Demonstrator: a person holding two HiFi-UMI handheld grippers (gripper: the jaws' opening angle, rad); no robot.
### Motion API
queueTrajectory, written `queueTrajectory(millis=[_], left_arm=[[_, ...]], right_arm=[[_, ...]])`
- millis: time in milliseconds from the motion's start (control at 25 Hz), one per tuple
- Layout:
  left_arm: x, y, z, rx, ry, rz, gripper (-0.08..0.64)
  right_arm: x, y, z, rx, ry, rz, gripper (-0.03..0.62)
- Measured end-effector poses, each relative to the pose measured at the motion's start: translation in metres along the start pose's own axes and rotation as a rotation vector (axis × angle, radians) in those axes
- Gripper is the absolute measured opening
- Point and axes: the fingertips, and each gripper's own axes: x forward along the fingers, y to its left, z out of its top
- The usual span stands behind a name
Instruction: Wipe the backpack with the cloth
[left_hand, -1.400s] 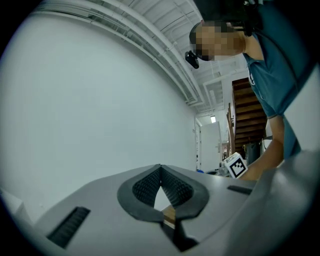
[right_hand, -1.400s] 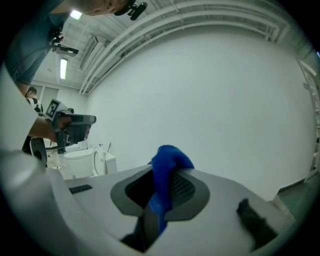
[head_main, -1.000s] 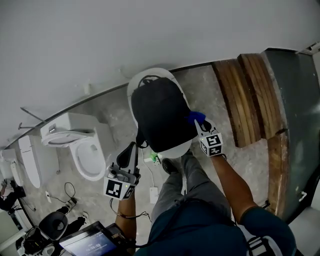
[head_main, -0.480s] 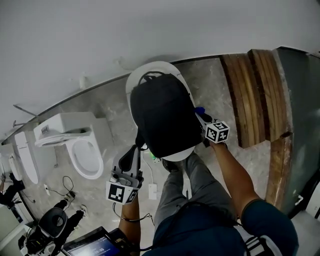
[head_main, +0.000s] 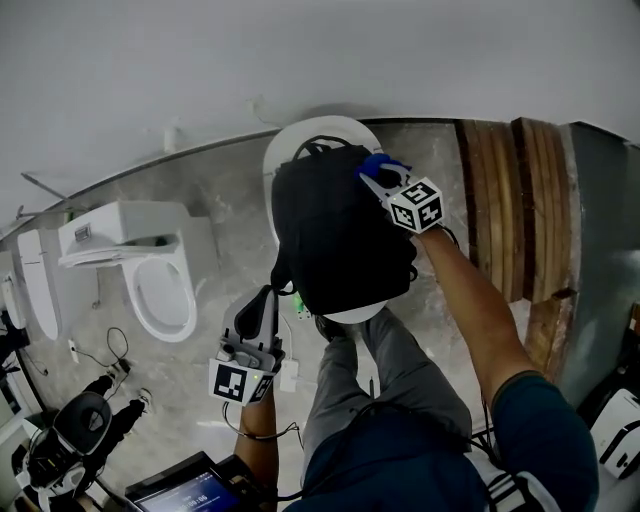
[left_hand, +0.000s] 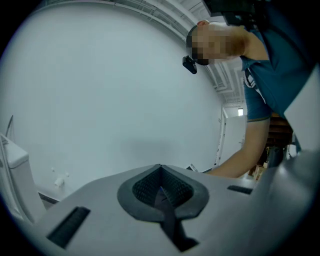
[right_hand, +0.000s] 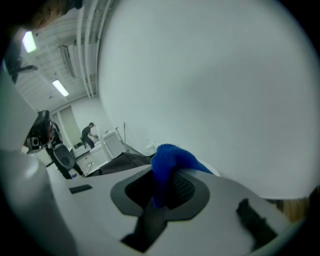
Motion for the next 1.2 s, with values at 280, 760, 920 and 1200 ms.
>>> queueTrajectory(millis=[280,760,920,1200], left_arm=[[-0.02,0.024,0.002,-0.004,-0.025,0.09,0.005],[-0.057,0.055,0.003,-0.01,-0.048,0.185,0.003],[-0.064,0.059,0.006,-0.014,-0.055,0.187,0.005],[-0.074,0.065,0.004,-0.018,-0.049,0.194,0.004]], right_arm=[[0.103,0.074,0.029,-0.312,0.18,0.216,0.052],[0.124,0.231,-0.03,-0.878,0.668,0.451,0.051],[0.098,0.265,-0.078,-0.993,0.877,0.506,0.051],[0.048,0.302,-0.14,-1.126,0.891,0.407,0.051]])
